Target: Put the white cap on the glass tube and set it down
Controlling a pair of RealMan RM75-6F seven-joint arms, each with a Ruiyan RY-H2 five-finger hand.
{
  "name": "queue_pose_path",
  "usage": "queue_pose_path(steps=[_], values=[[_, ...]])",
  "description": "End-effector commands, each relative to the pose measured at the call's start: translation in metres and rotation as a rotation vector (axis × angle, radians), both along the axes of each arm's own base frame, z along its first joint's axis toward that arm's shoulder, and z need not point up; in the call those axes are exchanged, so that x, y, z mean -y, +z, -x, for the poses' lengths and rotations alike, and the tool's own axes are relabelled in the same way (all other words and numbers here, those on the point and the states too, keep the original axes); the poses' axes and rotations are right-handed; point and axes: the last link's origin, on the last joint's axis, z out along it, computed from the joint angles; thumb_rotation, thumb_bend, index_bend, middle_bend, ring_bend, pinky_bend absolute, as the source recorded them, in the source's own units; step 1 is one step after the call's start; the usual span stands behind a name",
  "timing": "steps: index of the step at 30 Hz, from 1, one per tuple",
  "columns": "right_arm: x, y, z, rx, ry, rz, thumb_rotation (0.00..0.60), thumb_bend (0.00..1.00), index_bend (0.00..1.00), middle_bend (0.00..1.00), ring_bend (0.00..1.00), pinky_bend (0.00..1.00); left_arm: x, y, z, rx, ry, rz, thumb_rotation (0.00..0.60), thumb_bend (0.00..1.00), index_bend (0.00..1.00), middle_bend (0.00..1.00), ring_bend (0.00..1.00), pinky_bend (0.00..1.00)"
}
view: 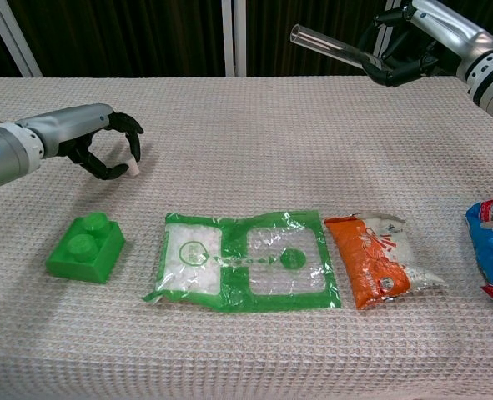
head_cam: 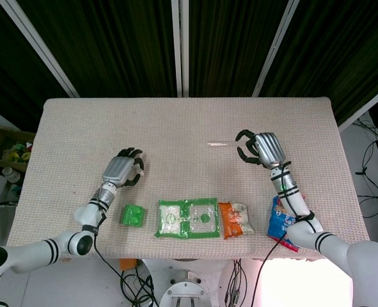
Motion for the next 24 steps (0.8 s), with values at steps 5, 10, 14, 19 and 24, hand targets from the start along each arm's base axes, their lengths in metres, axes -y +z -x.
queue_pose_path(steps=[5, 10, 14, 19, 24], values=[[-0.002, -0.007, -0.002, 0.017, 0.003, -0.022, 0.600, 0.63, 0.96, 1.00, 1.00, 1.00, 0.000, 0.026, -0.005, 0.031, -0.038, -0.059, 0.600, 0.57, 0.50, 0.15, 0.05, 0.10], [-0.004, -0.021, -0.017, 0.101, 0.014, -0.081, 0.600, 0.64, 0.97, 1.00, 1.00, 1.00, 0.005, 0.069, -0.021, 0.075, -0.114, -0.155, 0.600, 0.57, 0.50, 0.15, 0.05, 0.10], [-0.003, -0.034, -0.034, 0.178, 0.016, -0.140, 0.600, 0.64, 0.97, 1.00, 1.00, 1.00, 0.011, 0.102, -0.037, 0.108, -0.183, -0.230, 0.599, 0.57, 0.50, 0.16, 0.05, 0.10], [-0.004, -0.053, -0.060, 0.276, 0.009, -0.226, 0.600, 0.64, 0.97, 1.00, 1.00, 1.00, 0.019, 0.127, -0.063, 0.147, -0.267, -0.284, 0.599, 0.56, 0.50, 0.16, 0.05, 0.10], [-0.006, -0.066, -0.082, 0.340, 0.010, -0.288, 0.600, 0.64, 0.97, 1.00, 1.00, 1.00, 0.025, 0.133, -0.085, 0.150, -0.331, -0.288, 0.600, 0.56, 0.50, 0.16, 0.05, 0.10]])
